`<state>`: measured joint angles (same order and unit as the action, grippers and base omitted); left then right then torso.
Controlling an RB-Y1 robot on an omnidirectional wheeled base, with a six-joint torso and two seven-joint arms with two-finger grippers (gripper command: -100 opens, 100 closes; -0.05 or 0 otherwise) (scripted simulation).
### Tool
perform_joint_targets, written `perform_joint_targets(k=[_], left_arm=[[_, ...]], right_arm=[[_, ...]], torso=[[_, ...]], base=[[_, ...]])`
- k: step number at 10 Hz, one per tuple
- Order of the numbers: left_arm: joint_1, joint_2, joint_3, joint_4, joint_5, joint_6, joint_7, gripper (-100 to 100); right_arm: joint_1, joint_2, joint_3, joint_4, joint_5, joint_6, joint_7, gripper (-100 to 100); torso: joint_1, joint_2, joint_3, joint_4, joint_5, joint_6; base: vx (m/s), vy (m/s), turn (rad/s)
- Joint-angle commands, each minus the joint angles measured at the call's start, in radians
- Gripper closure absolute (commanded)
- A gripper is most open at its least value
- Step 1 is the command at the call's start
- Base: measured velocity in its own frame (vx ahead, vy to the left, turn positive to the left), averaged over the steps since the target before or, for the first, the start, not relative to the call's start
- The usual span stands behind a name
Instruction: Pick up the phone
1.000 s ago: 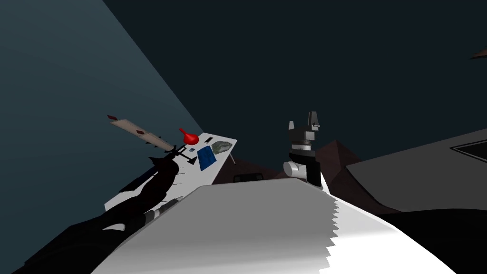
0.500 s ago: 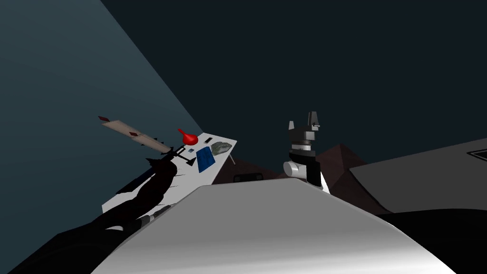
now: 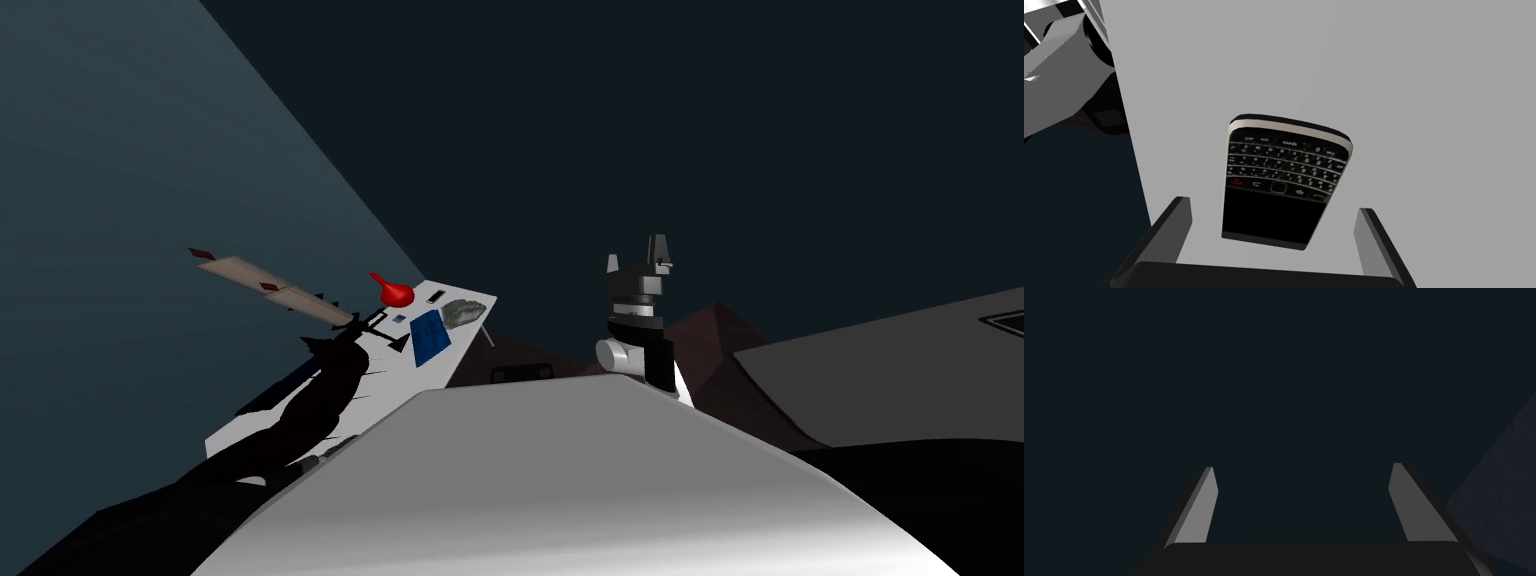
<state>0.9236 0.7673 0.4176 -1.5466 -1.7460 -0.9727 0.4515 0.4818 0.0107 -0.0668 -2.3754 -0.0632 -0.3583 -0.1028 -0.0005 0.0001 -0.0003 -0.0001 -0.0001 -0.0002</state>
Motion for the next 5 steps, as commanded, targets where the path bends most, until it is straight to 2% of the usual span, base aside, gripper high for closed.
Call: perform_joint_targets(k=[1, 2, 3, 5], left_arm=[[-0.012, -0.014, -0.025, 0.033, 0.0, 0.028, -0.021, -100], [-0.009, -0.009, -0.018, 0.017, -0.004, 0.017, -0.007, -100], [-0.01, -0.01, -0.02, 0.019, -0.005, 0.021, -0.009, 100], [-0.01, -0.01, -0.021, 0.018, -0.005, 0.02, -0.01, 100]], right_arm=[[0.0, 0.0, 0.0, 0.0, 0.0, 0.0, 0.0, 0], [0.0, 0.0, 0.0, 0.0, 0.0, 0.0, 0.0, 0], [0.0, 0.0, 0.0, 0.0, 0.0, 0.0, 0.0, 0], [0.0, 0.0, 0.0, 0.0, 0.0, 0.0, 0.0, 0]], torso=[[0.0, 0.0, 0.0, 0.0, 0.0, 0.0], [0.0, 0.0, 0.0, 0.0, 0.0, 0.0], [0.0, 0.0, 0.0, 0.0, 0.0, 0.0], [0.001, 0.001, 0.0, 0.0, 0.0, -0.001]], base=[[0.019, 0.015, -0.074], [0.008, 0.008, -0.014], [0.0, 0.0, 0.0], [0.0, 0.0, 0.0]])
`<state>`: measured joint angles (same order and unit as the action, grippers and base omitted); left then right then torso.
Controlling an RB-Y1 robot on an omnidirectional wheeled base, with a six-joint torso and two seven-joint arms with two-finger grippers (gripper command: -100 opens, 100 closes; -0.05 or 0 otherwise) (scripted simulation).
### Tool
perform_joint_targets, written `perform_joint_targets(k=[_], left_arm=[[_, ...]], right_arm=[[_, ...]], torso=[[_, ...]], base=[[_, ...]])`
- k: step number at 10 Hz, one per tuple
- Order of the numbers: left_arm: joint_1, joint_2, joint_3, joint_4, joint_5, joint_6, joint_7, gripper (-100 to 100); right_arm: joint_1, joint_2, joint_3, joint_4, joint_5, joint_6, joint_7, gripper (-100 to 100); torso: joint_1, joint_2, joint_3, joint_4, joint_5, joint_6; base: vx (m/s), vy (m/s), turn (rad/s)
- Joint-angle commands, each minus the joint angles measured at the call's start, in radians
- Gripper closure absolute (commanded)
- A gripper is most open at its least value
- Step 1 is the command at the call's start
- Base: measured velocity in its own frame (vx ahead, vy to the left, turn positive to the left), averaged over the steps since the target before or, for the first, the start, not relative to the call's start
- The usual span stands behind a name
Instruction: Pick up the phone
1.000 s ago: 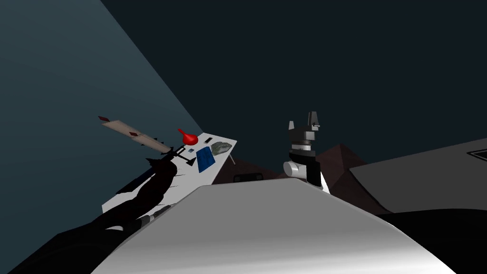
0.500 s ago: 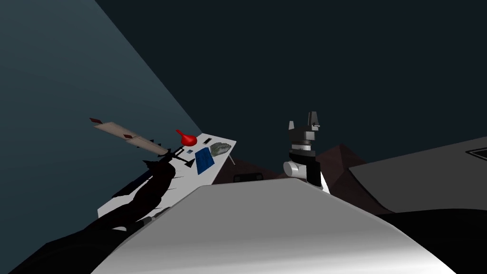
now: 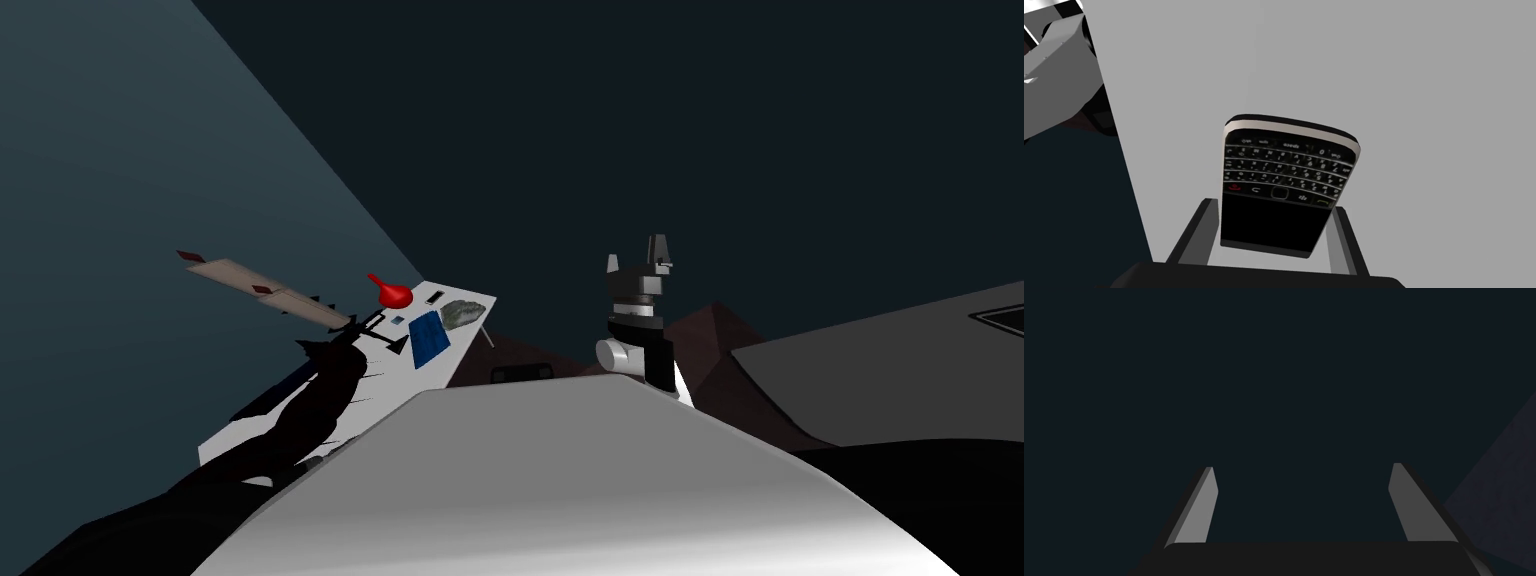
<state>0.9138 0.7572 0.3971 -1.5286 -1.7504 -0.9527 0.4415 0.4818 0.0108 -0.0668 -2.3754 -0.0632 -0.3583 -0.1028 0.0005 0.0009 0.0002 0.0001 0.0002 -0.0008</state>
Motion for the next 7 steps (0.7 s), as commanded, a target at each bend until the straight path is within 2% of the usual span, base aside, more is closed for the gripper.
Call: perform_joint_targets(k=[1, 2, 3, 4, 5, 6, 7], left_arm=[[0.0, 0.0, 0.0, 0.0, 0.0, 0.0, 0.0, 100], [0.0, 0.0, 0.0, 0.0, 0.0, 0.0, 0.0, 100], [0.0, 0.0, 0.0, 0.0, 0.0, 0.0, 0.001, 0], [0.014, 0.014, 0.029, -0.028, 0.005, -0.027, 0.014, 100], [0.019, 0.02, 0.039, -0.042, 0.005, -0.038, 0.022, 100], [0.01, 0.015, 0.027, -0.028, 0.002, -0.026, 0.015, 100], [0.011, 0.016, 0.03, -0.03, 0.002, -0.029, 0.017, 0]], right_arm=[[0.0, 0.0, 0.0, 0.0, 0.0, 0.0, 0.0, 0], [0.0, 0.0, 0.0, 0.0, 0.0, 0.0, 0.0, 0], [0.0, 0.0, 0.0, 0.0, 0.0, 0.0, 0.0, 0], [0.0, 0.0, 0.0, 0.0, 0.0, 0.0, 0.0, 0], [0.0, 0.0, 0.0, 0.0, 0.0, 0.0, 0.0, 0], [0.0, 0.0, 0.0, 0.0, 0.0, 0.0, 0.0, 0], [0.0, 0.0, 0.0, 0.0, 0.0, 0.0, 0.0, 0]], torso=[[0.0, 0.0, 0.0, 0.0, 0.0, 0.0], [0.0, 0.0, 0.0, 0.0, 0.0, 0.0], [0.0, 0.0, 0.0, 0.0, 0.0, 0.0], [0.0, 0.0, 0.0, 0.0, 0.0, 0.0], [-0.001, 0.001, 0.0, 0.0, -0.001, 0.0], [-0.001, 0.002, 0.001, 0.0, -0.001, -0.001], [-0.001, 0.001, 0.001, 0.0, 0.0, 0.0]], base=[[0.0, 0.0, 0.0], [0.0, 0.0, 0.0], [0.0, 0.0, 0.0], [-0.013, -0.009, 0.09], [-0.022, -0.013, 0.093], [-0.01, -0.004, 0.018], [0.0, 0.0, 0.0]])
